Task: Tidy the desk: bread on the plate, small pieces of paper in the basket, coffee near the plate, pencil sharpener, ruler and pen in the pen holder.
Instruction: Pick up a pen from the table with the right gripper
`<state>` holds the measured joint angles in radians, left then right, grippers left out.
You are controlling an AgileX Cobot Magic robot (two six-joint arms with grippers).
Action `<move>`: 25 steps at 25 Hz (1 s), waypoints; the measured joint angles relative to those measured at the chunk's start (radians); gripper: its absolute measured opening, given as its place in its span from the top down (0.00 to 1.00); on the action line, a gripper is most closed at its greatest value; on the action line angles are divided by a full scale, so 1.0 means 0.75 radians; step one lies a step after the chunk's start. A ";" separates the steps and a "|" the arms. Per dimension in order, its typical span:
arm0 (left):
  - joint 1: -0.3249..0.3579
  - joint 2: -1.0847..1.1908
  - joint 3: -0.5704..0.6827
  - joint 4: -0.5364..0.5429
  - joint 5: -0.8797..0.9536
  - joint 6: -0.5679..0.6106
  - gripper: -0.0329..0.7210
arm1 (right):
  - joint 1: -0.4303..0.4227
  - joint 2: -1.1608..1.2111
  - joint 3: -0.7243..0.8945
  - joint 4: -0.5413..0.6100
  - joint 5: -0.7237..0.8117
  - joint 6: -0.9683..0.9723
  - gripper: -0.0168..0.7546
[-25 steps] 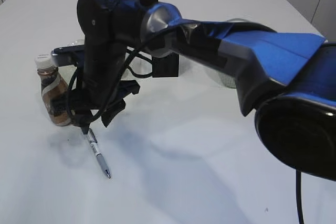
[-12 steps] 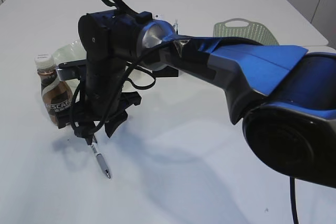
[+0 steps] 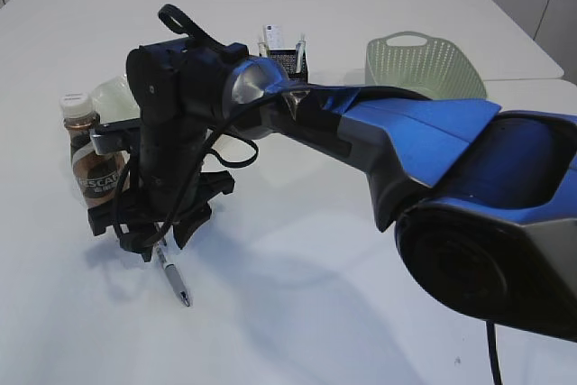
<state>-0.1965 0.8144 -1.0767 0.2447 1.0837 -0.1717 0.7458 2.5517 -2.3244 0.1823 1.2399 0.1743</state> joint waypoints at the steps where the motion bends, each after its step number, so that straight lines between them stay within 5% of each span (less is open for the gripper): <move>1: 0.000 0.000 0.000 0.000 0.000 0.000 0.60 | 0.000 0.000 0.000 0.000 0.000 0.000 0.50; 25: 0.000 0.000 0.000 0.000 0.000 0.000 0.60 | 0.007 0.034 -0.027 -0.014 -0.001 0.005 0.50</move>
<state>-0.1965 0.8144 -1.0767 0.2447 1.0837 -0.1717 0.7508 2.5771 -2.3447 0.1721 1.2393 0.1781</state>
